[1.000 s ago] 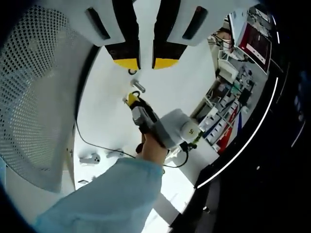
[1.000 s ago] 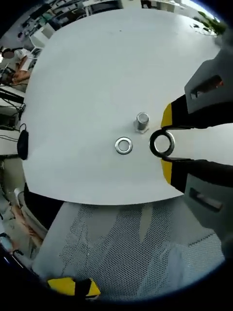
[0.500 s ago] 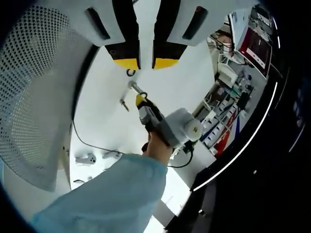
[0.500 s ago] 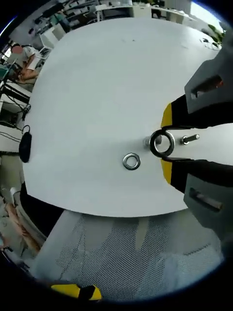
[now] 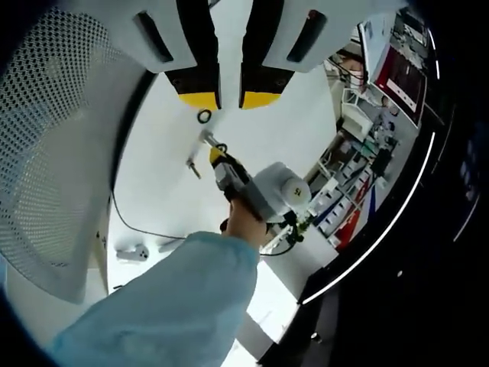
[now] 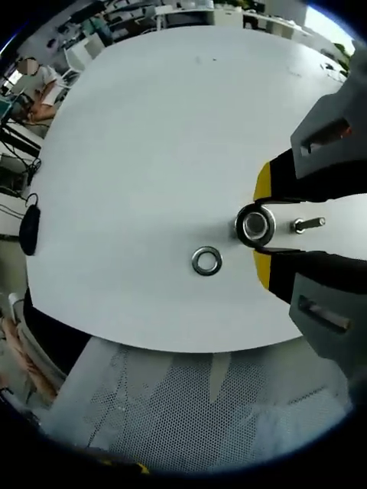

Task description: Place the washer onto the threaded stud by aligning its center hole with the stud, sliding it down to the base, and recovering from edge contact or off-axis alignment until the washer reaches the visible bottom stop.

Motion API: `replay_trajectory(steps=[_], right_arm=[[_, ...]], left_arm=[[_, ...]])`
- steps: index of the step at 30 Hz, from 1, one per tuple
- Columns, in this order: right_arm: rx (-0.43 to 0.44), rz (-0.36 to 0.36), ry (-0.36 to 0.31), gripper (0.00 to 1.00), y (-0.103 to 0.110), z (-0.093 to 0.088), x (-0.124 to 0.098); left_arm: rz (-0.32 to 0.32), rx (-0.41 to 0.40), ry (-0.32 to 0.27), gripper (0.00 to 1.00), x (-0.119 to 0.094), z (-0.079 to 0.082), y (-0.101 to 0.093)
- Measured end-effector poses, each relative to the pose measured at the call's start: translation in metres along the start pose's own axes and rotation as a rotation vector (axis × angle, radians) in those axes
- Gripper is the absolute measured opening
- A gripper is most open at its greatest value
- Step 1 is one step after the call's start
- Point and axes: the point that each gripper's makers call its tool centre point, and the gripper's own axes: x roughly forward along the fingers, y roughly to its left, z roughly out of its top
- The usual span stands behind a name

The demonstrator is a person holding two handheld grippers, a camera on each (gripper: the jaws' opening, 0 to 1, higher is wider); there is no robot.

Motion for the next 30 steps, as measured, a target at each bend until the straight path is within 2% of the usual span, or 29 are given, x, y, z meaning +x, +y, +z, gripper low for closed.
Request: replay_trajectory(steps=[14, 17, 25, 30], right_arm=[[-0.016, 0.046, 0.018, 0.23, 0.003, -0.006, 0.029], [-0.025, 0.056, 0.025, 0.23, 0.004, -0.008, 0.037], [-0.038, 0.073, 0.039, 0.23, 0.005, -0.01, 0.055], [-0.038, 0.073, 0.034, 0.23, 0.004, -0.008, 0.052]], left_arm=[[-0.003, -0.006, 0.02, 0.07, 0.001, -0.003, 0.0], [0.003, 0.004, -0.011, 0.06, -0.001, 0.003, -0.001], [0.004, -0.013, 0.025, 0.06, 0.002, -0.003, 0.0], [0.006, -0.018, 0.03, 0.06, 0.002, -0.003, 0.001]])
